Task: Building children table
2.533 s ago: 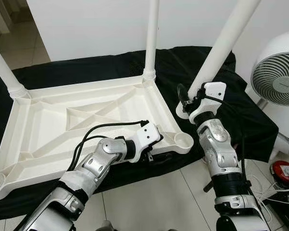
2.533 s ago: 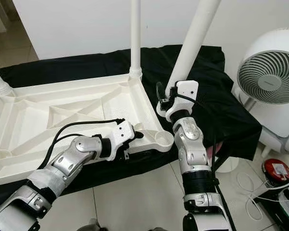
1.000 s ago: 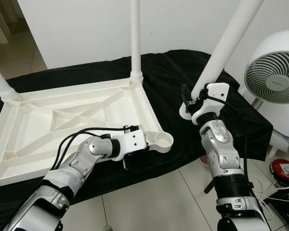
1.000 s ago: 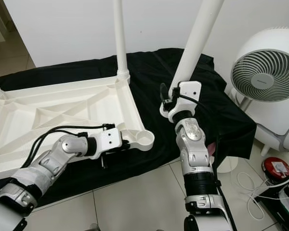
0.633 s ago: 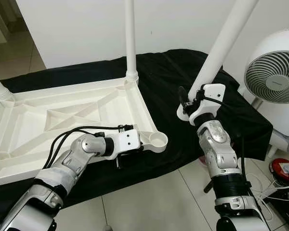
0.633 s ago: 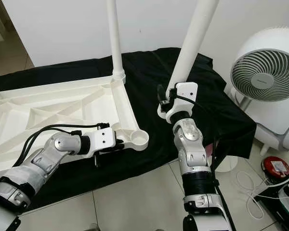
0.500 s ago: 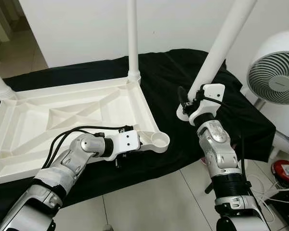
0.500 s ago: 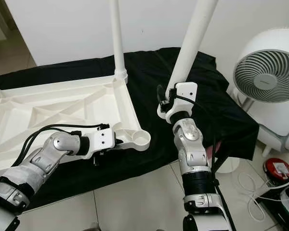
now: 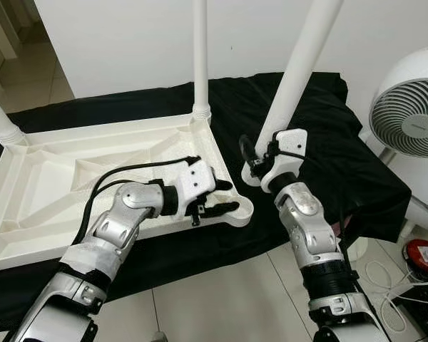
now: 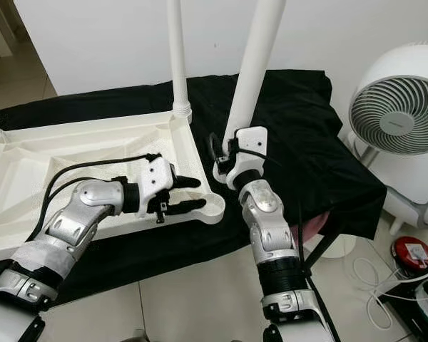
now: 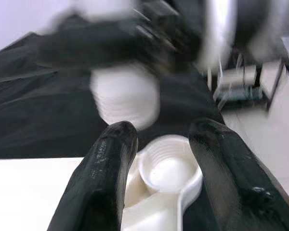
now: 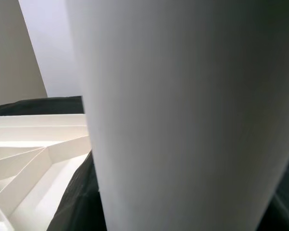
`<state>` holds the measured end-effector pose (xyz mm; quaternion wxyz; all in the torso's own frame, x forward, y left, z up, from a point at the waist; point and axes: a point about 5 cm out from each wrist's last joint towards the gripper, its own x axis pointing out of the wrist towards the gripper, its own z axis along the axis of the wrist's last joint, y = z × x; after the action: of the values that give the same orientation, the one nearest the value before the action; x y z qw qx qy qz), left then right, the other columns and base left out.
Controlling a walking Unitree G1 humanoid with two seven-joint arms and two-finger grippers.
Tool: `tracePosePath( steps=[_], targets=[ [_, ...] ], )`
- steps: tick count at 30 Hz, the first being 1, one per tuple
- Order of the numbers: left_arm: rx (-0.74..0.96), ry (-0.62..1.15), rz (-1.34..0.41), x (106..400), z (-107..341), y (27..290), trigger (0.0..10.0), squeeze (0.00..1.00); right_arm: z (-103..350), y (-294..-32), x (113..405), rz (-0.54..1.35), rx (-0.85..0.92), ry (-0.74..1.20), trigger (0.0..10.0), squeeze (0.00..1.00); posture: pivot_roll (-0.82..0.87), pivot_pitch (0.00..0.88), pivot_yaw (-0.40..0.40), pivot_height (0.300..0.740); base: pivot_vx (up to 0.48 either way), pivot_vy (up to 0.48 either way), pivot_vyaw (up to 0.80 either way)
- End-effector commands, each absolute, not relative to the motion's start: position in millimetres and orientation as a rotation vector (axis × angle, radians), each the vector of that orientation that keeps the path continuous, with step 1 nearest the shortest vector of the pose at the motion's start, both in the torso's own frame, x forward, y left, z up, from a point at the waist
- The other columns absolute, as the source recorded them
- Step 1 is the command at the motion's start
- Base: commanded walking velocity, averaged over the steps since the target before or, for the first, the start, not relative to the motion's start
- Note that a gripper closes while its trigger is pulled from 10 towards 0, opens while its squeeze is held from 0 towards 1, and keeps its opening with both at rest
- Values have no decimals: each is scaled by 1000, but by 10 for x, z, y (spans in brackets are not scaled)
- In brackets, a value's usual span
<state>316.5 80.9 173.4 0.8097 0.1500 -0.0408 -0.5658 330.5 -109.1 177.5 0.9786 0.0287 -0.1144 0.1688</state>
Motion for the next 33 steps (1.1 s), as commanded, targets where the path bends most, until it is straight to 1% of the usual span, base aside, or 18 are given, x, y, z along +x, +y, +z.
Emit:
tracePosePath(
  steps=[1, 7, 8, 10, 11, 12, 15, 20, 24, 29, 33],
  targets=[
    [217, -85, -882, 3297, 1721, 941, 10000, 0, 1767, -1044, 3277, 353, 63, -248, 10000, 0, -56, 0, 8, 740, 0, 0, 0],
    [172, -59, -803, 3234, 1609, 989, 10000, 0, 1693, -1027, 3234, 362, 53, -240, 10000, 0, -39, 0, 7, 740, 0, 0, 0],
    [180, -54, -813, 3186, 1575, 994, 10000, 0, 1675, -1026, 3229, 366, 53, -234, 10000, 0, -35, 0, 4, 740, 0, 0, 0],
    [180, -54, -813, 3186, 1575, 994, 10000, 0, 1675, -1026, 3229, 366, 53, -234, 10000, 0, -35, 0, 4, 740, 0, 0, 0],
    [186, -26, -828, 3140, 1529, 998, 10000, 0, 1658, -1022, 3229, 370, 50, -227, 10000, 0, -29, 0, -4, 740, 0, 0, 0],
    [152, 10, -837, 3107, 1493, 1002, 10000, 0, 1638, -1021, 3229, 375, 45, -221, 10000, 0, -21, 0, -12, 740, 0, 0, 0],
    [118, 42, -843, 3067, 1471, 1006, 10000, 0, 1602, -1020, 3227, 382, 38, -210, 10000, 0, -13, 0, -21, 740, 0, 0, 0],
    [130, 26, -828, 3023, 1486, 1041, 10000, 0, 1552, -990, 3218, 410, 30, -199, 10000, 0, -9, 0, -30, 740, 0, 0, 0],
    [169, -18, -767, 3023, 1554, 1132, 10000, 0, 1505, -950, 3225, 450, 20, -180, 10000, 0, 7, 0, -43, 740, 0, 0, 0],
    [169, -23, -713, 3036, 1659, 1260, 10000, 0, 1413, -938, 3219, 503, -13, -138, 10000, 0, 22, 0, -49, 740, 0, 0, 0],
    [180, -35, -685, 3034, 1710, 1313, 10000, 0, 1354, -928, 3199, 549, -54, -113, 10000, 0, 26, 0, -49, 740, 0, 0, 0]
  ],
)
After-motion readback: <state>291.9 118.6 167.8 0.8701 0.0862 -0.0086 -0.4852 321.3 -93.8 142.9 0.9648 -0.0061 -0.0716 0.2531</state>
